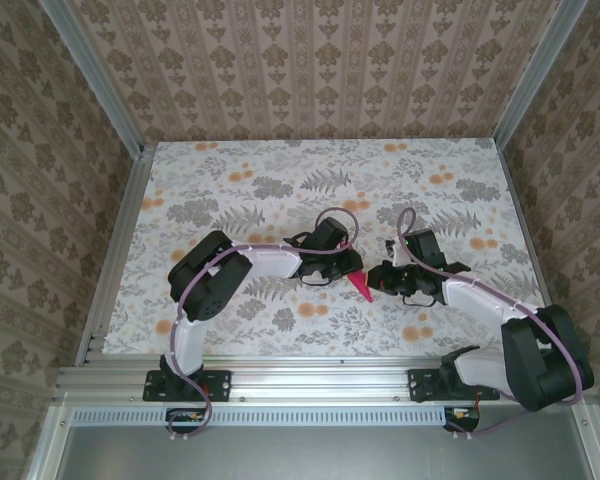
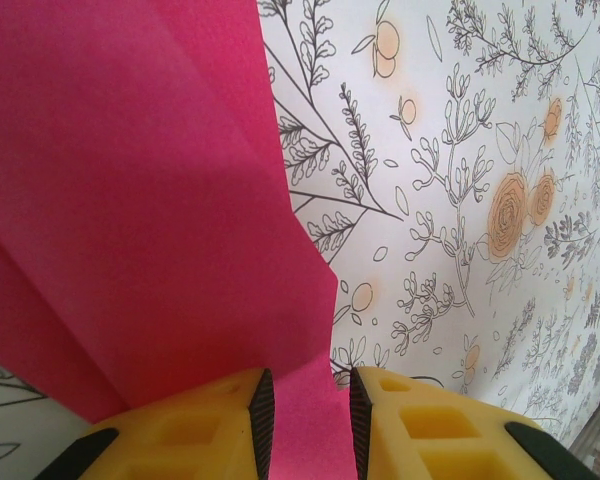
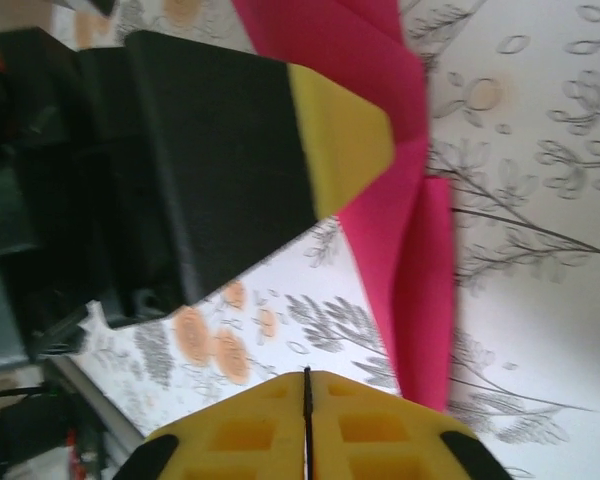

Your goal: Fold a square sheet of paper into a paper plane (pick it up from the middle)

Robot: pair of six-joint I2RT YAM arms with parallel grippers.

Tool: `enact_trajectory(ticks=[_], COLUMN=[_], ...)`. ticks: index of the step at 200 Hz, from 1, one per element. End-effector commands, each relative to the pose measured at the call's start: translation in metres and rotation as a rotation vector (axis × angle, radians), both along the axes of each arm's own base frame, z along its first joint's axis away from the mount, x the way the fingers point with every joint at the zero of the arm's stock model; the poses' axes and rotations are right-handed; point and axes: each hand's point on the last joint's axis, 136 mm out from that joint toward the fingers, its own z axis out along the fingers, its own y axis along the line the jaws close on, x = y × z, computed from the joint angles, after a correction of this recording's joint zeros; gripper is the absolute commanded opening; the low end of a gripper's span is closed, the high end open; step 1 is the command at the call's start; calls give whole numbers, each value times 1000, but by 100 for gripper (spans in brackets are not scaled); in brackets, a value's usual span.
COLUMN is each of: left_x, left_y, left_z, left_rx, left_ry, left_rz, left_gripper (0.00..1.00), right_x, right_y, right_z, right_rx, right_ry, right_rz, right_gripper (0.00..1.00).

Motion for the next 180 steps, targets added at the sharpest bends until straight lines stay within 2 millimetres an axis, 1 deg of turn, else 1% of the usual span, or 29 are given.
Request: enact_trajectory(ticks=[1,17,29,33,68,101,129,180], left_x=[-6,-6,-6,-6,-6,-6,-6,-7], left_y=[15,16,16,16,16,13,13,14], left_z=[-28,-29,-30,-30,-29,-26,-28,-29], left_rx=[95,99,99,99,97,95,98,103], left_ry=[46,48,48,49,48,45,48,50], left_rz=[-4,-2,-4,-3,-2,-15,-10,-11], left_gripper=[30,30,30,30,30,30,30,30], right_x=[10,11,13,12,11,9,8,-2], right_y=[20,27,27,27,24,21,20,4], right_z=[17,14,11,2,-20,-26,-34,-64], right_rx=[130,159,149,138,88,64,51,-52], right_ry=[-7,24,35,65,138,138,159,229], right_rz=[31,52,55,55,53,53,57,40], right_gripper=[5,4,3,3,3,4,4,4])
